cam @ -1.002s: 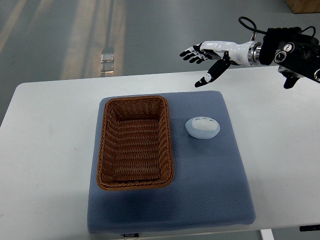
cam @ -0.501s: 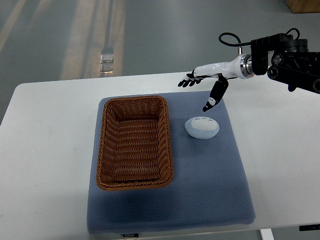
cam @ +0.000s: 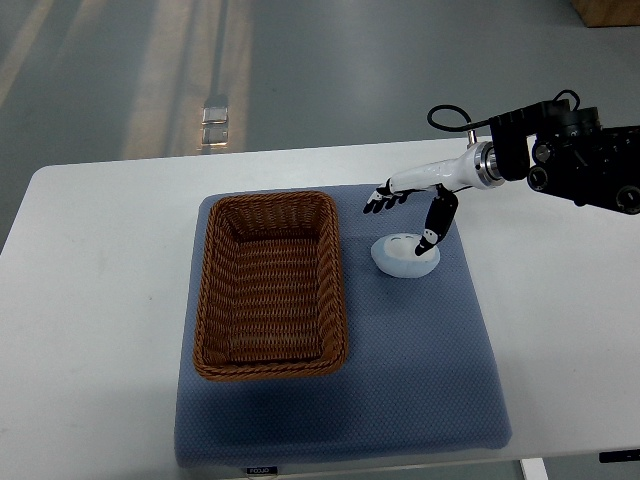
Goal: Place blue toy in brown basket
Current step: 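Lower the right hand onto the white toy and close fingers around it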
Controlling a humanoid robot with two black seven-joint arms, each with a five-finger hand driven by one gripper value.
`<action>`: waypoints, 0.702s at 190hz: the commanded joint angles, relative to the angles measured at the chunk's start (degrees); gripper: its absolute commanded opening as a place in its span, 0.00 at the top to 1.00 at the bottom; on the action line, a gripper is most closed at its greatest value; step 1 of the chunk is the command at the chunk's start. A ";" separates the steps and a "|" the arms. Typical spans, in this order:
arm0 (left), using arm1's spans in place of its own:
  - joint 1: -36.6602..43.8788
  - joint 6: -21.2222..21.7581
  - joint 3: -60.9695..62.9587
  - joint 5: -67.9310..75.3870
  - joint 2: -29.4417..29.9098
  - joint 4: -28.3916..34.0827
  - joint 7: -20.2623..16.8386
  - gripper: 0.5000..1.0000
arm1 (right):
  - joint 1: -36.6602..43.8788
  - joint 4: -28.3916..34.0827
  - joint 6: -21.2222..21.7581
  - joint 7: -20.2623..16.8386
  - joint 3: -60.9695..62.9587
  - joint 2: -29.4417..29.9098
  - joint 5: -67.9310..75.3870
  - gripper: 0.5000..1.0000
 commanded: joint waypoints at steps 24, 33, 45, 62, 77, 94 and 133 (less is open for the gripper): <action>0.00 0.00 -0.01 0.00 0.00 0.04 0.06 0.00 | -2.21 -0.80 -0.09 -0.08 -0.26 1.07 -0.93 0.30; 0.00 0.00 -0.01 0.00 0.00 0.04 -0.02 0.00 | -2.83 -0.97 -0.09 -0.08 -0.35 1.34 -1.11 0.31; 0.00 0.00 -0.01 0.00 0.00 -0.05 -0.02 0.00 | -3.27 -1.15 -0.35 -0.08 -0.35 1.51 -1.11 0.32; 0.00 0.00 -0.01 0.00 0.00 0.04 -0.02 0.00 | -3.62 -1.24 -1.06 -0.08 -0.44 1.87 -1.11 0.32; 0.00 0.00 -0.01 0.00 0.00 0.04 -0.02 0.00 | -3.79 -1.41 -1.41 -0.08 -0.44 2.13 -1.29 0.32; 0.00 0.00 -0.01 0.00 0.00 0.04 -0.02 0.00 | -3.88 -1.77 -1.50 -0.17 -0.88 2.92 -1.37 0.34; 0.00 0.00 -0.01 0.00 0.00 0.04 -0.02 0.00 | -4.94 -3.70 -3.52 -0.17 -2.11 4.33 -3.04 0.47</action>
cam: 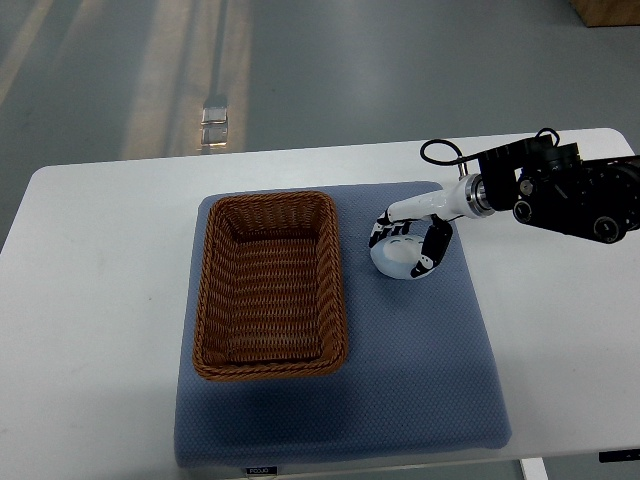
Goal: Place blue toy in brown basket
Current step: 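Lower the right hand onto the white toy and close fingers around it, then carry the white toy with the right hand over the wicker basket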
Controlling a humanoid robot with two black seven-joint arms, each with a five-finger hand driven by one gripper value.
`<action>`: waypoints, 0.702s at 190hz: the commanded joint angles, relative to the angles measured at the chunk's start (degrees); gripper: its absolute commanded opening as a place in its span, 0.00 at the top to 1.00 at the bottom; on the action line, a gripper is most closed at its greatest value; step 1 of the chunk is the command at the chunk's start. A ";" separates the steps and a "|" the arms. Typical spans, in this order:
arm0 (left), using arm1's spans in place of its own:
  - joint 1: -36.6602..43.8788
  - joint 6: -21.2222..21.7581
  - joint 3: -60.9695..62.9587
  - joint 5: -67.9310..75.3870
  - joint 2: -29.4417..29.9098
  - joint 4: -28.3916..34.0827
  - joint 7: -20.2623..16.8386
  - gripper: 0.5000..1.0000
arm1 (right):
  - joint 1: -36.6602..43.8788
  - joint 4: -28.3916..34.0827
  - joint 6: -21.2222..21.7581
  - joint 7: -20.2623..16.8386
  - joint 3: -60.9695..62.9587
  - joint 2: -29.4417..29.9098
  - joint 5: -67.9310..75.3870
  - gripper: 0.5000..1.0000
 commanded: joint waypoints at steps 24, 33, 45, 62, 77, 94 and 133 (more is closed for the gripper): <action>0.00 0.00 0.00 0.00 0.00 0.04 -0.02 0.00 | -0.34 -0.69 -0.67 -0.18 -0.29 0.71 -0.82 0.72; 0.00 0.00 0.00 0.00 0.00 0.04 -0.02 0.00 | -0.34 -0.77 -0.67 -0.18 -0.29 0.63 -0.82 0.86; 0.00 0.00 0.00 0.00 0.00 0.04 -0.02 0.00 | -0.16 -0.78 -0.76 -0.18 -0.38 0.45 -0.90 1.00; 0.00 0.00 0.00 0.00 0.00 0.04 -0.02 0.00 | 0.37 -0.77 -1.55 -0.18 -0.12 -0.25 -0.82 1.00; 0.00 0.00 0.00 -0.09 0.00 0.04 -0.02 0.00 | 1.42 -0.60 -1.99 -0.18 0.50 -0.69 -0.55 1.00; 0.00 0.00 0.00 -0.09 0.00 0.04 0.07 0.00 | 4.23 -0.42 -2.07 -0.18 0.59 -0.61 0.06 1.00; 0.00 0.00 0.00 -0.09 0.00 0.04 -0.02 0.00 | 10.30 -0.60 -3.22 -0.18 0.59 3.35 0.77 1.00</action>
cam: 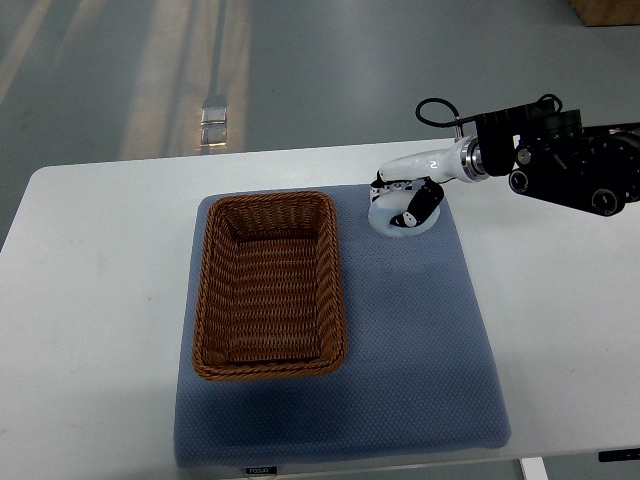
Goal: Place blue toy in brown basket
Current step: 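Carry the white toy with the right hand over the wicker basket, then open the right hand to release the toy into the basket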
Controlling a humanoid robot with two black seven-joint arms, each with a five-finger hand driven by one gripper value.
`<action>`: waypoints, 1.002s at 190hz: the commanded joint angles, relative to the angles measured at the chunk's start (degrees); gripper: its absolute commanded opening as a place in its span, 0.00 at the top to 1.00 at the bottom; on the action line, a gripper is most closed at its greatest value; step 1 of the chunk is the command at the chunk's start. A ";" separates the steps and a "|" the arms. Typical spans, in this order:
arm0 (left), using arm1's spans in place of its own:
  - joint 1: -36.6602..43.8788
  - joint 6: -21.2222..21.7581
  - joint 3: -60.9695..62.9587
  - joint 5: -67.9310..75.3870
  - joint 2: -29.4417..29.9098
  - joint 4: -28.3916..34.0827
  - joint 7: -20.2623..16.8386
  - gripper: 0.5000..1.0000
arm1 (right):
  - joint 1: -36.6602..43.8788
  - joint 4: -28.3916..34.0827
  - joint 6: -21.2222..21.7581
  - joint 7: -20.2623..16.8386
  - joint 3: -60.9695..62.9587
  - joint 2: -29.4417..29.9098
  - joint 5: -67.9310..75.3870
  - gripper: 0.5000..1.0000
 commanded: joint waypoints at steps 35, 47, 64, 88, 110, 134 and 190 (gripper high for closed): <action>0.00 0.00 0.00 0.03 0.00 -0.01 0.00 0.00 | 5.22 -1.29 -0.44 0.12 -0.04 10.03 4.60 1.00; 0.00 0.00 0.00 -0.05 0.00 -0.01 0.00 0.00 | 5.22 -2.96 -0.44 0.12 -0.13 13.20 5.04 1.00; 0.00 0.00 0.00 -0.05 0.00 -0.01 0.00 0.00 | 4.51 -5.69 -0.44 0.12 -0.13 16.89 5.04 0.99; -0.09 0.00 0.00 -0.05 0.00 0.00 0.00 0.00 | 3.02 -7.27 -0.62 0.20 -0.22 19.87 5.04 0.79; -0.18 0.00 0.00 -0.05 0.00 -0.01 0.00 0.00 | 1.88 -7.44 -1.76 0.47 -0.13 20.23 5.13 0.51; -0.18 0.00 0.00 -0.05 0.00 -0.01 0.00 0.00 | 1.97 -7.44 -2.20 0.56 0.05 19.88 6.09 0.28; -0.18 0.00 0.00 -0.05 0.00 -0.01 0.00 0.00 | 2.05 -7.36 -1.32 0.47 4.00 15.22 13.04 0.19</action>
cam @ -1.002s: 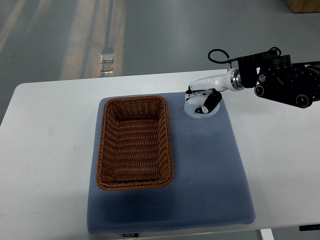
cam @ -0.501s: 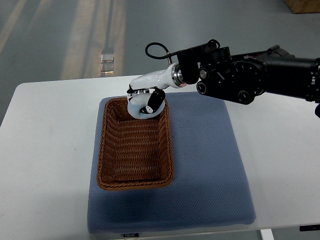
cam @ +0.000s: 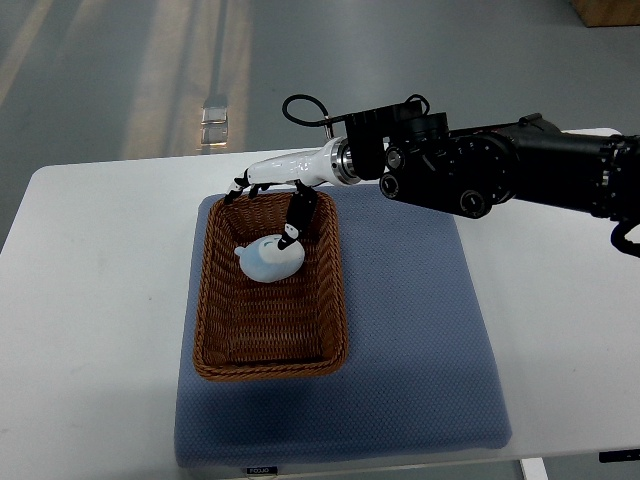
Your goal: Place blue toy in brown basket
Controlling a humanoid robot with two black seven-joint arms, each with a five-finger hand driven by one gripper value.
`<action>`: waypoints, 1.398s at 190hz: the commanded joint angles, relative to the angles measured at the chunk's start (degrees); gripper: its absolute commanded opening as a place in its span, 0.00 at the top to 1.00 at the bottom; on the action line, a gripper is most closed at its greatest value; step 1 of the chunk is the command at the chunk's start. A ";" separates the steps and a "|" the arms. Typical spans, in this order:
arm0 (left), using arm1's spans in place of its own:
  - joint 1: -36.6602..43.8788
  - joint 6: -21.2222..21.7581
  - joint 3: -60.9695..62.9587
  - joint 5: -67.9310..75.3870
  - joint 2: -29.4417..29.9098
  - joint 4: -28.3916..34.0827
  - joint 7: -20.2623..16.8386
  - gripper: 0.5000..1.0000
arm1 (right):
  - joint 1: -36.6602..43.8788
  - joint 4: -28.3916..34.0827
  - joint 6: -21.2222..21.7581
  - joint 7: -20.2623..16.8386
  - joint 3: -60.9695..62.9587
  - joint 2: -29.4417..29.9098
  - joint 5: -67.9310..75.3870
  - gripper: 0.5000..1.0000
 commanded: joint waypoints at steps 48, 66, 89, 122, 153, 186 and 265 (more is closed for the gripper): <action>-0.09 0.00 0.00 0.00 0.00 -0.01 -0.03 0.00 | -6.29 -1.32 0.14 -0.70 10.71 -9.21 13.36 0.19; -0.17 0.00 0.00 0.00 0.00 -0.01 -0.03 0.00 | -10.69 -3.43 -0.56 -0.87 16.43 -10.88 16.79 0.19; -0.17 0.00 0.00 0.00 0.00 -0.09 -0.03 0.00 | -17.72 -6.24 -0.65 -3.24 27.06 -12.73 22.42 0.19; -0.17 0.00 0.00 0.00 0.00 -0.18 -0.03 0.00 | -27.65 -8.88 -2.32 -5.71 45.08 -13.08 29.54 0.19; -0.17 0.00 0.00 0.00 0.00 -0.18 -0.03 0.00 | -34.51 -9.05 -3.29 -5.79 53.25 -13.08 31.65 0.19; -0.17 0.00 0.00 0.00 0.00 -0.09 -0.03 0.00 | -37.93 -8.96 -3.29 -5.79 55.45 -12.99 37.71 0.19; -0.17 0.00 0.00 0.00 0.00 -0.36 -0.03 0.00 | -41.45 -8.53 -1.88 -4.91 55.98 -12.99 42.46 0.18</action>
